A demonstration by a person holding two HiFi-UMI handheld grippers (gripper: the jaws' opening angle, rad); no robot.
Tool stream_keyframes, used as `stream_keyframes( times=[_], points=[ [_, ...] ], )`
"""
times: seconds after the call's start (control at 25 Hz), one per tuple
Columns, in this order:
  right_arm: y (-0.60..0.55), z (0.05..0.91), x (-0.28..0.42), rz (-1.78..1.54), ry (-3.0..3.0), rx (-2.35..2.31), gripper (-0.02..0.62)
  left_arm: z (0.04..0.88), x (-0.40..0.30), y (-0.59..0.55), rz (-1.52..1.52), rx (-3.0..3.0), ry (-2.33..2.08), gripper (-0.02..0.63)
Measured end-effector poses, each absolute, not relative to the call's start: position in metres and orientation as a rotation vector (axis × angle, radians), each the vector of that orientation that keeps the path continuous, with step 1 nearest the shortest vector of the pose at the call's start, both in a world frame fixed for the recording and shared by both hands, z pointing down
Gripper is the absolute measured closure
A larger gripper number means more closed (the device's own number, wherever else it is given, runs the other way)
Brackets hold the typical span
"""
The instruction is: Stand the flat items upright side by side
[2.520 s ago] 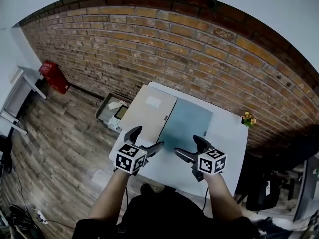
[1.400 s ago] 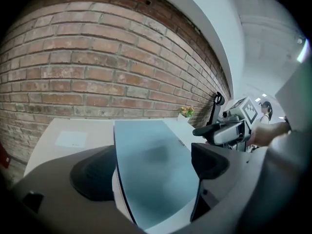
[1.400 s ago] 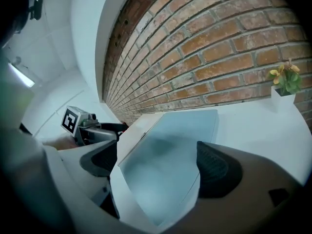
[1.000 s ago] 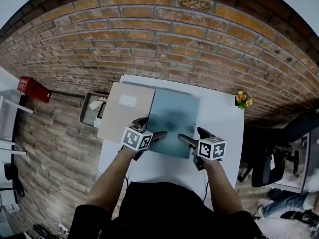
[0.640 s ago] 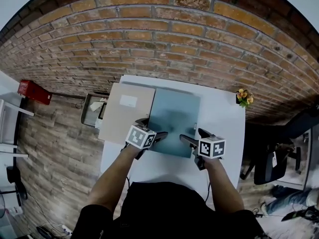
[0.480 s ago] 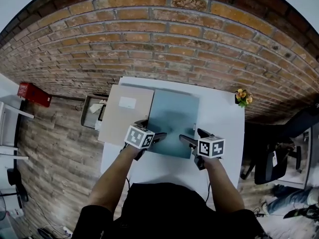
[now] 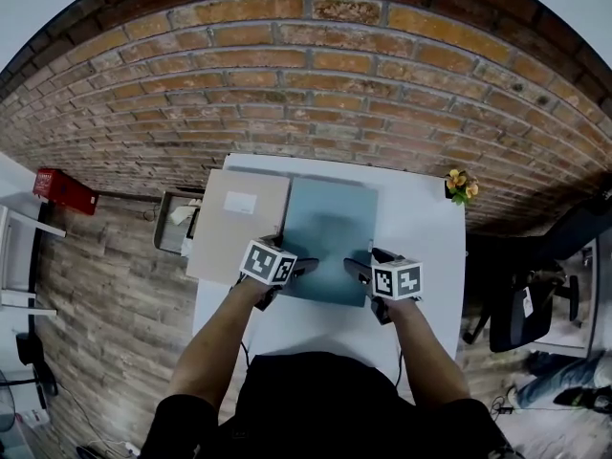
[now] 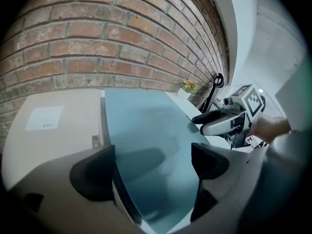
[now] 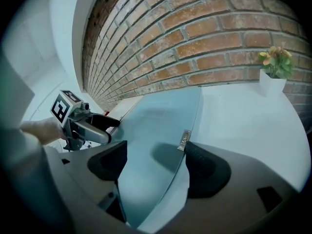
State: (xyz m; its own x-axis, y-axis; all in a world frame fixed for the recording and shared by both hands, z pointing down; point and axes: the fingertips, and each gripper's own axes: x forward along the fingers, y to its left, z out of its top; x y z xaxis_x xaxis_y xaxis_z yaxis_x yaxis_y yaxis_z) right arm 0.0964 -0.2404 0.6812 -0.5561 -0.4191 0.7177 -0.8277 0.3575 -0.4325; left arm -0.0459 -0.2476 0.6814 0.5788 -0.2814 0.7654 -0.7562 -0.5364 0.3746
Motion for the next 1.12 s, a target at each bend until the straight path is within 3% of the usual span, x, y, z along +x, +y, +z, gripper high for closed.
stream_keyframes(
  times=[0.36, 1.12],
  points=[
    [-0.224, 0.681, 0.136, 1.133, -2.1, 1.202, 0.25, 0.68, -0.015, -0.232, 0.865, 2.119, -0.739, 0.102],
    [-0.251, 0.711, 0.149, 1.29, -2.019, 1.222, 0.202, 0.712, 0.001, -0.262, 1.014, 2.03, -0.679, 0.101]
  ],
)
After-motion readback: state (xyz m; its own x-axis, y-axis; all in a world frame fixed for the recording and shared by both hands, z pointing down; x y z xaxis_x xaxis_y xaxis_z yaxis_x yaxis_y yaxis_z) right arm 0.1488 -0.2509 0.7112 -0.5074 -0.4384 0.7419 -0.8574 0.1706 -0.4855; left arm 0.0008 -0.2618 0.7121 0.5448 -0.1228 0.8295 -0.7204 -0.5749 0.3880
